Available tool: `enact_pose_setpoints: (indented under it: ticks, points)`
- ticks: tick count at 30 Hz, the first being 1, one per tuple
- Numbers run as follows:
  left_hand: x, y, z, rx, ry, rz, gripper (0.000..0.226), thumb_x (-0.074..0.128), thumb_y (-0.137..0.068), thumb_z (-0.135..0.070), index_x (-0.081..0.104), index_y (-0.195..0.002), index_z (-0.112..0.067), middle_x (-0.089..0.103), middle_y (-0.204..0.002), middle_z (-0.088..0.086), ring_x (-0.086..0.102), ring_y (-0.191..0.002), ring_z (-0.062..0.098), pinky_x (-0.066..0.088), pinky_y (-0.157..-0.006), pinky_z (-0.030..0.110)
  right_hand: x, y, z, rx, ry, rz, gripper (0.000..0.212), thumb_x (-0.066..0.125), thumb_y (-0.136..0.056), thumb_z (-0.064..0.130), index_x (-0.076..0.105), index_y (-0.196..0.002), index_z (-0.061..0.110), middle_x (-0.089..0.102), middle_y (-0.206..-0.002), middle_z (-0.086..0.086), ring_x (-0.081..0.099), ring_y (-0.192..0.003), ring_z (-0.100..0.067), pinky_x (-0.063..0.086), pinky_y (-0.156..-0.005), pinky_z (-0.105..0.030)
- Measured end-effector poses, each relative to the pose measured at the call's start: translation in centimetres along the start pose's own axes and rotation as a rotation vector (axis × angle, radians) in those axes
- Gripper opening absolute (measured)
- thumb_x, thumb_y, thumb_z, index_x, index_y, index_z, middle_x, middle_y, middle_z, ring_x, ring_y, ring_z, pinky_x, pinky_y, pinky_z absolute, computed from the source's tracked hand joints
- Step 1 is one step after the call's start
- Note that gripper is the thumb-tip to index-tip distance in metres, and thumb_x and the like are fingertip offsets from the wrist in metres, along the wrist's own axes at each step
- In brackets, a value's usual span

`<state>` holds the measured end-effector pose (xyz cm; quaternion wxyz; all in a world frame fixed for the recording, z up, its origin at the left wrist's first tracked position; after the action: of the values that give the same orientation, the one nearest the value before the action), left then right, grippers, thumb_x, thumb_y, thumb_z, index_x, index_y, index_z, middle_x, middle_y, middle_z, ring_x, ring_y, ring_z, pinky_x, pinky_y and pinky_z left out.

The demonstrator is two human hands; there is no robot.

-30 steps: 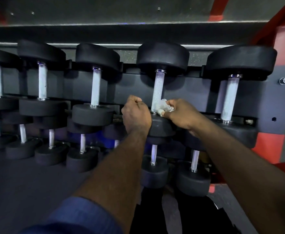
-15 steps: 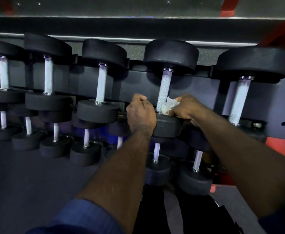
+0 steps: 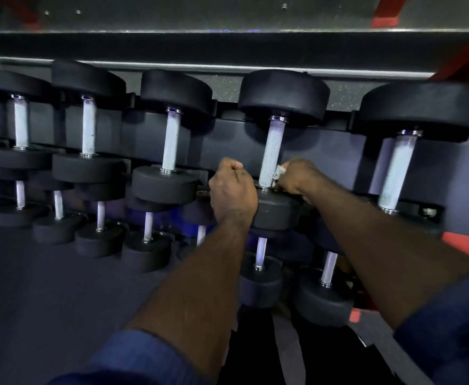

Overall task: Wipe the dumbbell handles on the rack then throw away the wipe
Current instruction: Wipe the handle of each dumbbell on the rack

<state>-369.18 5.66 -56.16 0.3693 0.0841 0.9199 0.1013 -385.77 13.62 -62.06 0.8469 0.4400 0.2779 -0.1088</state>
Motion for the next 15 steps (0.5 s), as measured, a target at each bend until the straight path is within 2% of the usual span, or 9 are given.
enact_pose_setpoints:
  ticks: [2, 4, 6, 7, 9, 12, 15]
  points:
    - [0.0, 0.1, -0.1, -0.006, -0.003, 0.001, 0.032, 0.035, -0.079, -0.034, 0.063, -0.092, -0.026, 0.073, -0.089, 0.005, 0.069, -0.086, 0.028, 0.059, -0.08, 0.046, -0.4, -0.1, 0.6, -0.029, 0.074, 0.024, 0.016, 0.073, -0.084, 0.006, 0.073, -0.1, 0.005, 0.074, -0.098, -0.013, 0.067, -0.081, -0.025, 0.045, -0.057, -0.025]
    - [-0.2, 0.2, -0.4, -0.004, -0.001, -0.007, 0.03, 0.035, -0.079, -0.033, 0.062, -0.091, -0.026, 0.073, -0.089, 0.006, 0.069, -0.086, 0.028, 0.059, -0.081, 0.045, -1.1, 0.4, 0.0, -0.024, 0.096, 0.057, 0.01, 0.079, -0.083, 0.015, 0.069, -0.085, 0.012, 0.071, -0.089, -0.008, 0.064, -0.078, -0.023, 0.045, -0.062, -0.027]
    - [-0.2, 0.1, -0.3, -0.009, -0.007, -0.005, 0.03, 0.036, -0.08, -0.032, 0.063, -0.092, -0.026, 0.073, -0.088, 0.007, 0.069, -0.086, 0.029, 0.058, -0.082, 0.045, -1.3, 1.0, -1.4, -0.002, -0.025, 0.086, 0.017, 0.086, -0.078, 0.021, 0.069, -0.079, 0.02, 0.072, -0.084, -0.003, 0.068, -0.08, -0.022, 0.054, -0.072, -0.033]
    - [-0.1, 0.0, -0.1, -0.012, -0.013, -0.001, 0.031, 0.036, -0.08, -0.032, 0.063, -0.092, -0.025, 0.073, -0.088, 0.006, 0.069, -0.086, 0.029, 0.058, -0.082, 0.044, -1.3, 1.0, -1.9, 0.002, -0.072, 0.079, 0.016, 0.087, -0.077, 0.022, 0.072, -0.08, 0.02, 0.074, -0.086, -0.003, 0.07, -0.082, -0.022, 0.056, -0.075, -0.034]
    - [0.0, -0.3, 0.2, -0.012, -0.009, -0.002, 0.033, 0.035, -0.08, -0.033, 0.064, -0.093, -0.024, 0.073, -0.088, 0.005, 0.069, -0.086, 0.028, 0.058, -0.081, 0.044, -0.7, 0.4, -1.5, -0.017, -0.002, 0.074, 0.014, 0.085, -0.079, 0.021, 0.075, -0.089, 0.018, 0.074, -0.089, -0.005, 0.07, -0.085, -0.023, 0.055, -0.074, -0.032]
    - [0.0, -0.4, 0.2, -0.008, -0.006, 0.001, 0.031, 0.035, -0.081, -0.031, 0.063, -0.092, -0.025, 0.072, -0.087, 0.004, 0.069, -0.084, 0.026, 0.058, -0.08, 0.043, 0.2, -1.2, 0.1, -0.059, 0.07, 0.042, 0.013, 0.073, -0.087, 0.013, 0.074, -0.099, 0.008, 0.074, -0.098, -0.011, 0.069, -0.09, -0.028, 0.054, -0.074, -0.033]
    - [-0.1, -0.4, 0.3, -0.012, 0.003, -0.001, 0.032, 0.035, -0.08, -0.031, 0.063, -0.092, -0.024, 0.072, -0.088, 0.004, 0.069, -0.083, 0.025, 0.058, -0.081, 0.043, 0.7, -1.7, 1.4, -0.095, 0.049, 0.004, 0.018, 0.072, -0.09, 0.018, 0.071, -0.099, 0.003, 0.068, -0.099, -0.013, 0.061, -0.083, -0.025, 0.044, -0.067, -0.031]
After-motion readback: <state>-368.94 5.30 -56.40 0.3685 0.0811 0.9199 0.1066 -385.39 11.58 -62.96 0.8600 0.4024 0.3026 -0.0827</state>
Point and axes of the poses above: each hand's wrist, its own y-axis away from the middle knuckle, its own x-axis out of the palm, z = x × y, the point moved 10 cm from there along -y, towards the middle knuckle
